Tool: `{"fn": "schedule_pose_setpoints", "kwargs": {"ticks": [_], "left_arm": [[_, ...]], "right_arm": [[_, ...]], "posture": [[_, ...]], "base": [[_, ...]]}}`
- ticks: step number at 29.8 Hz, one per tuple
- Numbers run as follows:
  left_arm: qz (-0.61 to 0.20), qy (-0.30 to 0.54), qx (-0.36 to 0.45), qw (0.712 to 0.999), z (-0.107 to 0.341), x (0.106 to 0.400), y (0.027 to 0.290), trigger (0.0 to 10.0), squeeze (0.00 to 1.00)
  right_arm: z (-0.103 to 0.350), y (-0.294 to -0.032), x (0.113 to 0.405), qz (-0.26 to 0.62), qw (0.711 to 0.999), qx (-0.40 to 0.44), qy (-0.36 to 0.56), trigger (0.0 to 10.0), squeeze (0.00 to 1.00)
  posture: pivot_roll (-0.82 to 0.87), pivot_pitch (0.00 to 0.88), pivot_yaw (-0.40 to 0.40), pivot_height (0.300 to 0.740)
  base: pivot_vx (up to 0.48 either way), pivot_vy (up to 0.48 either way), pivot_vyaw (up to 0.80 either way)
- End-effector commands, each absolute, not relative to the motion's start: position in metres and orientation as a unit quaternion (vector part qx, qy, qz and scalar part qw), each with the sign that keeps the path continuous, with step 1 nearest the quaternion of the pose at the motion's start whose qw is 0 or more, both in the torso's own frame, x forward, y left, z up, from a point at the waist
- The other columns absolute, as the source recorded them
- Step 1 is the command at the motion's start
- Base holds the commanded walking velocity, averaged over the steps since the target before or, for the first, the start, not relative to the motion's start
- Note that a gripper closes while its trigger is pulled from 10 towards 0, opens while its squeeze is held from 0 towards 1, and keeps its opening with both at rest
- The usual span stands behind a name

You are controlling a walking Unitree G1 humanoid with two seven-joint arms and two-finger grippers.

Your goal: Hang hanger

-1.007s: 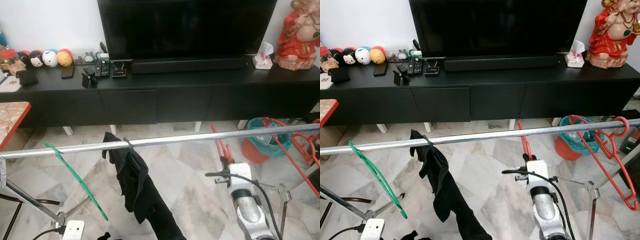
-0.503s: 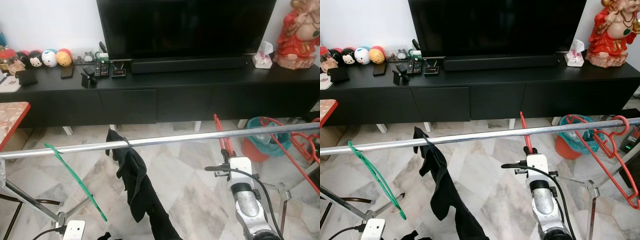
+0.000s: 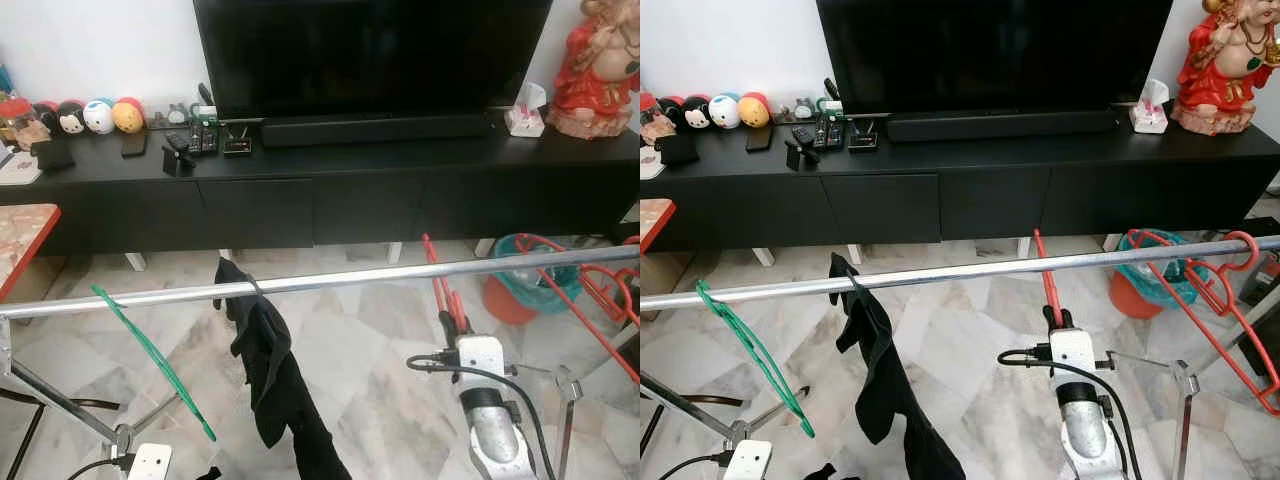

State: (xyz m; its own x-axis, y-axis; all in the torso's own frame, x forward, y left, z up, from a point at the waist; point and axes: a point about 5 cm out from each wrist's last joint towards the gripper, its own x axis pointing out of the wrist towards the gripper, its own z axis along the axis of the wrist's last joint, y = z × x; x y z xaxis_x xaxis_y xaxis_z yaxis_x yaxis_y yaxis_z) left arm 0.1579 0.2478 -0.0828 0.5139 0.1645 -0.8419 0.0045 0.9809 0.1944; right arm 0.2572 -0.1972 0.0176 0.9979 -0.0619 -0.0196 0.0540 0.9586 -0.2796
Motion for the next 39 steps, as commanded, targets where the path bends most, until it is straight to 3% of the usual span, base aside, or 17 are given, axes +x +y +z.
{"fn": "schedule_pose_setpoints", "kwargs": {"ticks": [1,12,24,39], "left_arm": [[0.042,0.501,0.099,0.859,-0.085,0.152,0.250,10.0,0.00],[0.037,0.502,0.105,0.858,-0.085,0.152,0.249,10.0,0.00],[0.028,0.505,0.107,0.856,-0.087,0.151,0.245,10.0,0.00],[0.028,0.507,0.106,0.855,-0.087,0.149,0.245,10.0,0.00]], "right_arm": [[0.027,-0.195,0.264,-0.029,0.989,-0.142,-0.009,10.0,0.00],[0.050,-0.197,0.285,-0.032,0.989,-0.139,-0.045,10.0,0.00],[0.058,-0.195,0.310,-0.021,0.993,-0.112,-0.007,10.0,0.00],[0.038,-0.190,0.304,0.001,0.994,-0.097,0.059,10.0,0.00]], "posture": [[-0.01,0.001,0.049,0.740],[-0.01,0.000,0.048,0.740],[0.00,0.000,0.049,0.740],[0.00,0.004,0.048,0.740]], "base": [[0.000,0.000,0.00],[0.000,0.000,0.00],[0.000,0.000,0.00],[0.000,0.000,0.00]]}}
